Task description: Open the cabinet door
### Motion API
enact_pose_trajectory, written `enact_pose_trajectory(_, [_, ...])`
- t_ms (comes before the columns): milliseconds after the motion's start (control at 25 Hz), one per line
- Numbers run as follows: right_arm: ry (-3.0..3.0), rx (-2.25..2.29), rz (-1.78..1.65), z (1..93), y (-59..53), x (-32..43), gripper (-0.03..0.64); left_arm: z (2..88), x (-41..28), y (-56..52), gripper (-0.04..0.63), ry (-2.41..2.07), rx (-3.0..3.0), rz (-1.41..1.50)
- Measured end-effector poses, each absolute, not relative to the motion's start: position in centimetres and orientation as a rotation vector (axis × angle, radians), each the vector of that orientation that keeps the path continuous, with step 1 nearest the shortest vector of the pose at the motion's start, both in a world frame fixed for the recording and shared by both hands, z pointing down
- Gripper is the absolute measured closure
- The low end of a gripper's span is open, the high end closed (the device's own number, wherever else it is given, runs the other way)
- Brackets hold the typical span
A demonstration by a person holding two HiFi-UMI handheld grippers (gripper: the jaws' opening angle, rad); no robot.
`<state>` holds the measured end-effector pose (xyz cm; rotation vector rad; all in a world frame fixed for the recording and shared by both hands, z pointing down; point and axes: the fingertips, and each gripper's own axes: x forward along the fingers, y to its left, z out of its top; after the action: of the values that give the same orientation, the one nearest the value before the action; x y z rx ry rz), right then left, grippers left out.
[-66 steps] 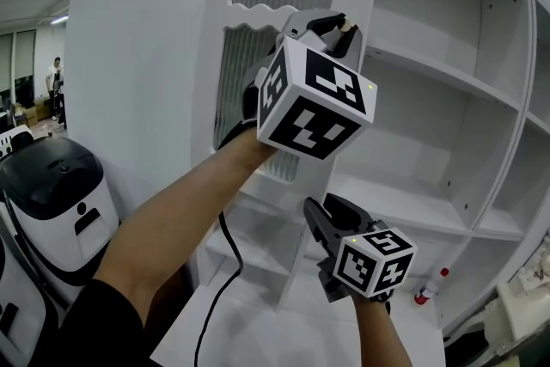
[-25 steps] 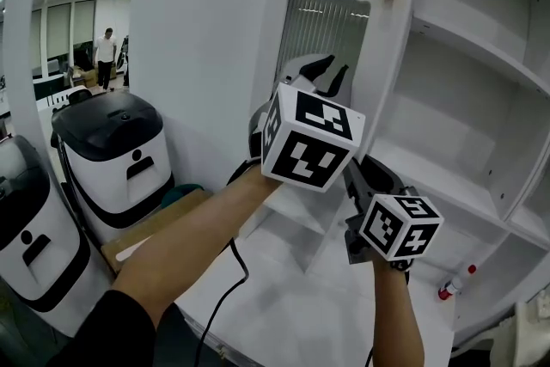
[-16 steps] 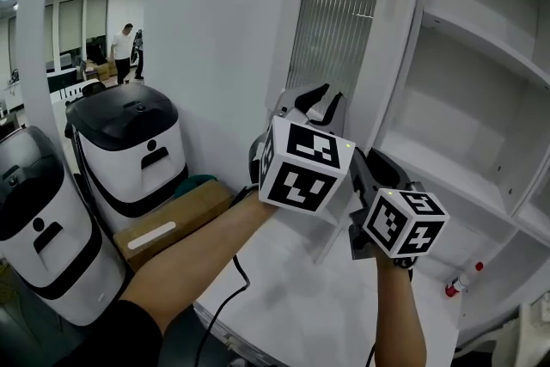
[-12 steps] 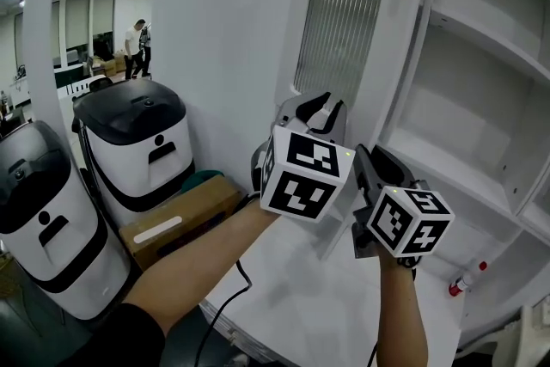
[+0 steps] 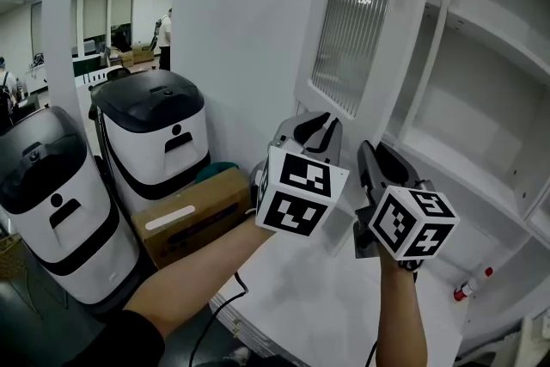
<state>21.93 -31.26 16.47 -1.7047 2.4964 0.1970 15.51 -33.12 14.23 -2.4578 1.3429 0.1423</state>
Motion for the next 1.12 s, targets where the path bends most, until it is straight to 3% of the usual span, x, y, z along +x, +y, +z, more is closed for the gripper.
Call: enact_pose_trajectory(1120, [2.501,-1.620,0.249,16.5,-28.7,14.3,0.546,16.9,9.5,-30.6,0.577,1.373,-2.538,0.139])
